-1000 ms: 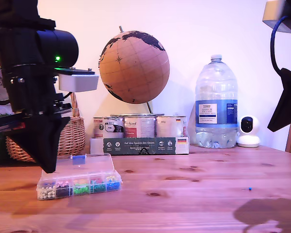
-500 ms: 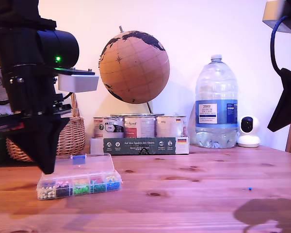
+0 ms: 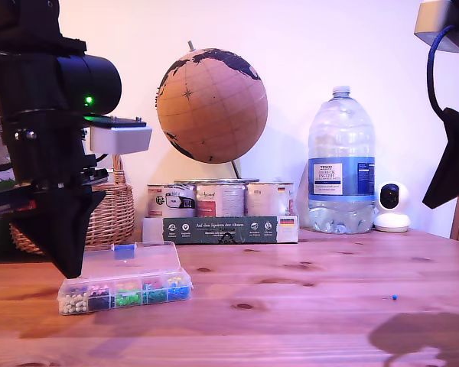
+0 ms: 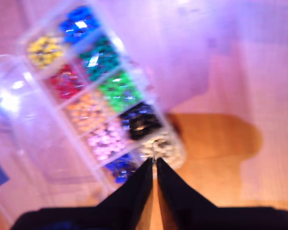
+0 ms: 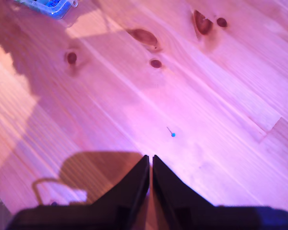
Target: Sort the loose pins on the table into their correct compartments
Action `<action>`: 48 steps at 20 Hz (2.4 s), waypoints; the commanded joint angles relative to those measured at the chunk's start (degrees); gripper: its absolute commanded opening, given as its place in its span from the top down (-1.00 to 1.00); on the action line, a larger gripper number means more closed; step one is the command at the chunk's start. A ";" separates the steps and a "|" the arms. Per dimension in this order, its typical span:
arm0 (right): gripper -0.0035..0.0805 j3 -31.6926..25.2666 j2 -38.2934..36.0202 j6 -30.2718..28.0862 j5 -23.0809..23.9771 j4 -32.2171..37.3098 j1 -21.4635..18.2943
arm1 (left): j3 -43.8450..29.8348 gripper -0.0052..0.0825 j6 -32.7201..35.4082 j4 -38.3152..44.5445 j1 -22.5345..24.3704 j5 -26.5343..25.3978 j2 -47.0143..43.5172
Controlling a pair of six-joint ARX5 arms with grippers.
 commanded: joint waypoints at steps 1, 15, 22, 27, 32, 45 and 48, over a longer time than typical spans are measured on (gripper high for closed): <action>0.95 0.70 0.07 0.17 -0.42 0.20 0.28 | -0.35 0.94 0.31 0.04 0.09 0.20 1.42; 0.95 0.76 0.07 2.10 -0.42 0.22 0.28 | -0.28 0.75 0.28 -0.50 -0.11 0.31 1.31; 0.95 4.46 0.09 13.44 0.04 -0.33 0.22 | -0.04 0.93 -18.91 -2.49 -1.62 0.37 -4.00; 0.95 4.74 1.14 12.04 0.02 -1.62 0.22 | -0.04 0.93 -40.41 -1.27 -2.62 10.21 -10.97; 0.95 4.85 2.36 7.28 0.28 0.24 0.17 | -0.61 0.93 -51.08 7.69 -4.35 19.91 -17.81; 0.95 22.45 13.44 -5.33 1.77 -17.84 0.17 | -28.04 0.93 -69.16 49.16 -17.66 15.54 -29.16; 0.95 25.83 18.12 -8.68 1.77 -19.19 0.17 | -34.60 0.93 -72.30 60.08 -21.16 12.00 -29.14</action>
